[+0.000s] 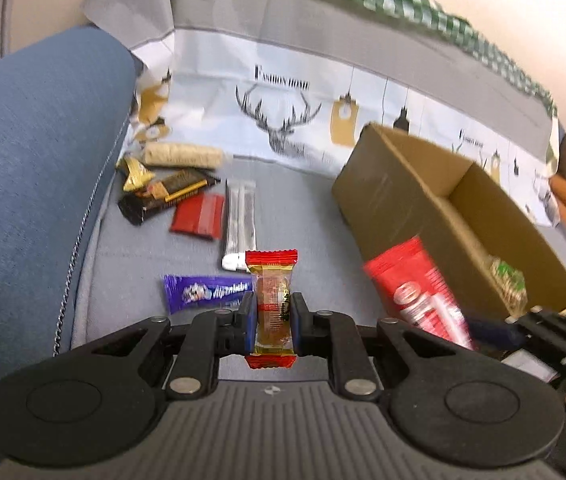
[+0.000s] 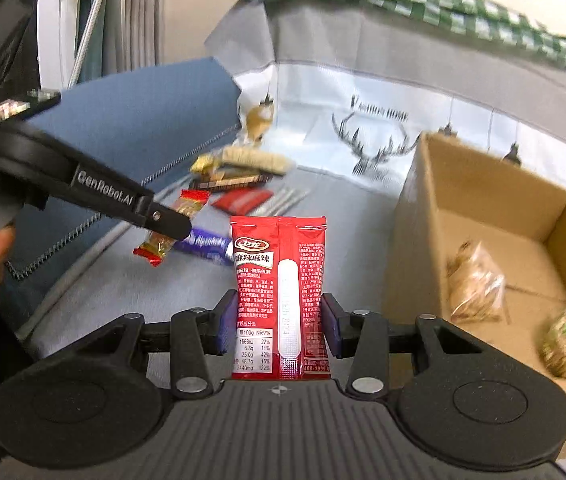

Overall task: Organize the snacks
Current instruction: 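Carry the candy and red packet over the cardboard box with both tools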

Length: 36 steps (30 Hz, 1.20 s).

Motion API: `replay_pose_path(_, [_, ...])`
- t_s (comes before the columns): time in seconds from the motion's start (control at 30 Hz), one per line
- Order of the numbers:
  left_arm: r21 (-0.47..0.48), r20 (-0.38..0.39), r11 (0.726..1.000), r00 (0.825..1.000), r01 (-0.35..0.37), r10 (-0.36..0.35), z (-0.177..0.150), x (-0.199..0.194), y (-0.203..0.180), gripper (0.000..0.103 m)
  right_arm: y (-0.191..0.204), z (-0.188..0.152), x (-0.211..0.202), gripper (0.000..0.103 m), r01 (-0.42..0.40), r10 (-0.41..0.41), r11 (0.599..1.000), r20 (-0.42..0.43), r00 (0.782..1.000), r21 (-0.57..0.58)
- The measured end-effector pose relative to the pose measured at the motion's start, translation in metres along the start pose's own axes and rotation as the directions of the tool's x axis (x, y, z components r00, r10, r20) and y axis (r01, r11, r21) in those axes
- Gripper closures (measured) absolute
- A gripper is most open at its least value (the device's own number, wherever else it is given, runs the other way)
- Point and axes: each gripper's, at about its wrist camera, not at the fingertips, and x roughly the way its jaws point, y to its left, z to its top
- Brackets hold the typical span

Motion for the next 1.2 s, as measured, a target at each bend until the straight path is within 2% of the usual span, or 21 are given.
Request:
replay_pose_path(0.2, [0.010,0.046,1.000,0.999,0.014,-0.014,0.000,-0.010,-0.003,0.085,-0.022,0.021,-0.037,0.058,0.021,-0.023,1.000,0.154,0.988,0.021])
replay_pose_path(0.33, [0.021,0.055,1.000,0.998,0.021,-0.022,0.000,-0.010,-0.005,0.085,-0.051,0.035,-0.056,0.058,0.059,-0.066,0.998,0.257,0.964,0.031])
replay_pose_path(0.47, [0.031,0.067,0.999,0.997,0.034,-0.036,0.003,-0.011,-0.013,0.085,-0.090,0.046,-0.063,0.058,0.127,-0.137,0.991,0.320,0.937,0.052])
replay_pose_path(0.6, [0.048,0.076,0.998,0.996,0.040,-0.044,0.009,-0.011,-0.025,0.085,-0.128,0.044,-0.062,0.058,0.185,-0.214,0.976,0.332,0.919,0.118])
replay_pose_path(0.7, [0.074,0.081,0.997,0.996,0.035,-0.041,0.013,-0.011,-0.037,0.085,-0.153,0.031,-0.058,0.058,0.203,-0.253,0.961,0.296,0.921,0.189])
replay_pose_path(0.9, [0.118,0.103,0.993,0.994,0.022,-0.034,0.022,-0.013,-0.059,0.085,-0.182,0.022,-0.068,0.058,0.199,-0.277,0.945,0.309,0.910,0.259])
replay_pose_path(1.03, [0.163,0.156,0.985,0.985,0.049,-0.075,0.025,-0.022,-0.080,0.085,-0.192,0.022,-0.066,0.058,0.202,-0.282,0.943,0.306,0.909,0.266])
replay_pose_path(1.2, [0.274,0.194,0.959,0.973,0.073,-0.129,0.031,-0.018,-0.117,0.085,-0.208,0.024,-0.066,0.058,0.209,-0.293,0.935,0.295,0.909,0.286])
